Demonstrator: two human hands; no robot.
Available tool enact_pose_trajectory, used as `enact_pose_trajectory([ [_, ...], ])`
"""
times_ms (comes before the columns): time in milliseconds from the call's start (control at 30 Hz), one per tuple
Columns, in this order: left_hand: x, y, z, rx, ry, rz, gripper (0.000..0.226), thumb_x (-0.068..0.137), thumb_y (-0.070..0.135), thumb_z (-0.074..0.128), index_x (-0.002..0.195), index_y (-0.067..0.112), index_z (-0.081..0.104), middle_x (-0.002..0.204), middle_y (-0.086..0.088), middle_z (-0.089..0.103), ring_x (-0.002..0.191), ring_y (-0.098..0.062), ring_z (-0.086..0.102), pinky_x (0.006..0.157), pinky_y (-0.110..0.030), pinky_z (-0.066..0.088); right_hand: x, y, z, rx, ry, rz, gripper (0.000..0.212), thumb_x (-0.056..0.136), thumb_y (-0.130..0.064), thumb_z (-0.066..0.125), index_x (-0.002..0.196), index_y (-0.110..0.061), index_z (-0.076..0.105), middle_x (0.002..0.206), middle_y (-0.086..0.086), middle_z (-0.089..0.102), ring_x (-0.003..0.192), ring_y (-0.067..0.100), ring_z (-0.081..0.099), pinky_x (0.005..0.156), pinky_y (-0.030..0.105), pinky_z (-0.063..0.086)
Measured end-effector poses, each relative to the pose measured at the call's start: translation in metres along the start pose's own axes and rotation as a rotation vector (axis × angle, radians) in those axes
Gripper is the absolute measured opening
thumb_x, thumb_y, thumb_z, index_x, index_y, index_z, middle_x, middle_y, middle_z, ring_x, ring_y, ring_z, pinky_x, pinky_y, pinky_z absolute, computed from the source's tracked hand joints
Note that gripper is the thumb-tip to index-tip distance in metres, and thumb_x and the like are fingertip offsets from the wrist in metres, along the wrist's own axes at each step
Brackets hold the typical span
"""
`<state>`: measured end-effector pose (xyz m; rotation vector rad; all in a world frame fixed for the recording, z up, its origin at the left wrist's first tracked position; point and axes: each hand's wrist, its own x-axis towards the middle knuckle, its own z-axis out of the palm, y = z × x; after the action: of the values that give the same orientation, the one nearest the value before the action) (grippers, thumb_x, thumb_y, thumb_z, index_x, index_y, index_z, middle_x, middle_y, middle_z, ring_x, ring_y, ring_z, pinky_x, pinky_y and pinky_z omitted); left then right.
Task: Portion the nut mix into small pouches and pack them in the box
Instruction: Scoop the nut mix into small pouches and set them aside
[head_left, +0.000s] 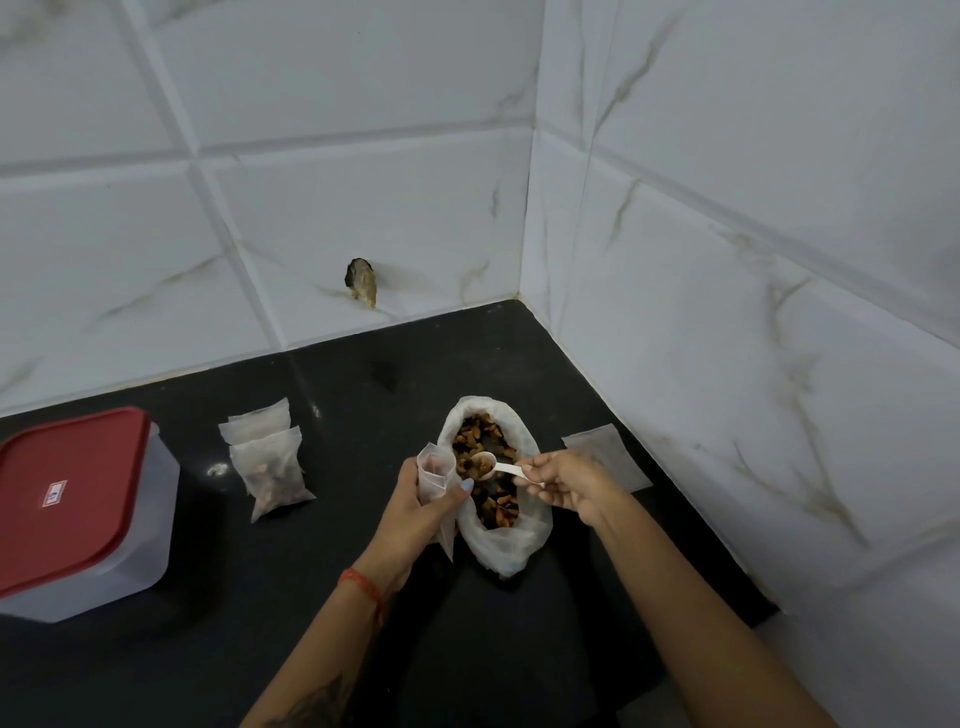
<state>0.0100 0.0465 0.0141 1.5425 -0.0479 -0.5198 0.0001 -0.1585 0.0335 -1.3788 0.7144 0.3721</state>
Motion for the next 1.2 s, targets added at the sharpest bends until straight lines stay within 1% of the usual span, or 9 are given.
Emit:
enact_pose_trajectory([
  [200,0.0,-0.004,-0.002,0.133,0.034,0.03,0.041,0.078,0.032,0.076,0.11,0.03,0.051,0.116,0.0,0.061,0.109,-0.017,0.06,0.095,-0.047,0.051,-0.004,0.004,-0.005,0.087,0.01,0.014,0.011,0.086,0.0,0.062,0.086,-0.008,0.068,0.071,0.005,0.072,0.06,0.008,0.062,0.047,0.014,0.049],
  [333,0.0,0.0,-0.002,0.247,0.093,0.102,0.043,0.078,0.03,0.076,0.111,0.03,0.049,0.115,0.004,0.06,0.108,-0.012,0.058,0.092,-0.036,0.052,-0.01,0.006,-0.011,0.136,0.014,-0.013,0.013,0.087,0.0,0.06,0.092,-0.007,0.069,0.073,0.004,0.072,0.065,0.008,0.06,0.051,0.014,0.049],
  [433,-0.001,0.006,-0.001,0.331,0.102,0.168,0.043,0.076,0.031,0.077,0.109,0.033,0.048,0.112,0.008,0.059,0.105,-0.007,0.057,0.082,-0.022,0.049,-0.019,0.002,-0.015,0.173,0.013,-0.061,0.015,0.087,-0.001,0.06,0.098,-0.006,0.069,0.074,0.004,0.073,0.062,0.006,0.061,0.051,0.014,0.048],
  [500,-0.001,0.011,0.001,0.358,0.112,0.204,0.044,0.075,0.033,0.078,0.108,0.034,0.049,0.11,0.009,0.059,0.103,-0.005,0.056,0.077,-0.017,0.045,-0.031,-0.004,-0.015,0.195,0.006,-0.113,0.017,0.087,-0.002,0.06,0.101,-0.005,0.069,0.073,0.003,0.073,0.06,0.005,0.061,0.05,0.014,0.048],
  [733,0.002,0.025,0.007,0.361,0.13,0.269,0.046,0.066,0.048,0.077,0.101,0.04,0.048,0.109,0.012,0.06,0.104,-0.004,0.055,0.082,-0.023,0.047,-0.073,-0.021,0.01,-0.01,0.044,-0.46,0.014,0.082,-0.005,0.068,0.094,-0.011,0.074,0.073,0.0,0.073,0.06,0.003,0.063,0.056,0.016,0.049],
  [900,0.003,0.027,0.01,0.349,0.154,0.295,0.041,0.071,0.04,0.079,0.1,0.041,0.049,0.107,0.009,0.062,0.102,-0.006,0.058,0.084,-0.025,0.05,-0.067,-0.007,0.023,-0.63,0.215,-0.909,0.017,0.081,-0.014,0.072,0.096,-0.022,0.076,0.082,-0.007,0.073,0.072,0.004,0.064,0.065,0.017,0.051],
  [967,0.002,0.028,0.01,0.343,0.15,0.302,0.041,0.072,0.038,0.079,0.099,0.041,0.048,0.106,0.01,0.062,0.1,-0.006,0.059,0.081,-0.022,0.049,-0.065,-0.004,0.022,-0.761,0.256,-1.063,0.019,0.082,-0.012,0.071,0.097,-0.022,0.076,0.085,-0.005,0.074,0.075,0.006,0.065,0.067,0.02,0.054],
  [1067,0.0,0.031,0.011,0.31,0.15,0.297,0.04,0.073,0.035,0.079,0.099,0.041,0.048,0.105,0.011,0.062,0.098,-0.004,0.06,0.076,-0.017,0.048,-0.064,-0.005,0.018,-0.797,0.308,-1.222,0.021,0.079,-0.008,0.072,0.094,-0.021,0.076,0.079,-0.002,0.073,0.07,0.011,0.065,0.061,0.03,0.056],
  [1200,-0.002,0.034,0.013,0.278,0.134,0.3,0.042,0.075,0.03,0.078,0.102,0.038,0.048,0.106,0.011,0.061,0.097,-0.001,0.06,0.071,-0.012,0.049,-0.064,-0.007,0.016,-0.729,0.365,-1.244,0.021,0.076,-0.006,0.075,0.089,-0.022,0.077,0.078,-0.004,0.073,0.07,0.008,0.065,0.06,0.028,0.056],
])
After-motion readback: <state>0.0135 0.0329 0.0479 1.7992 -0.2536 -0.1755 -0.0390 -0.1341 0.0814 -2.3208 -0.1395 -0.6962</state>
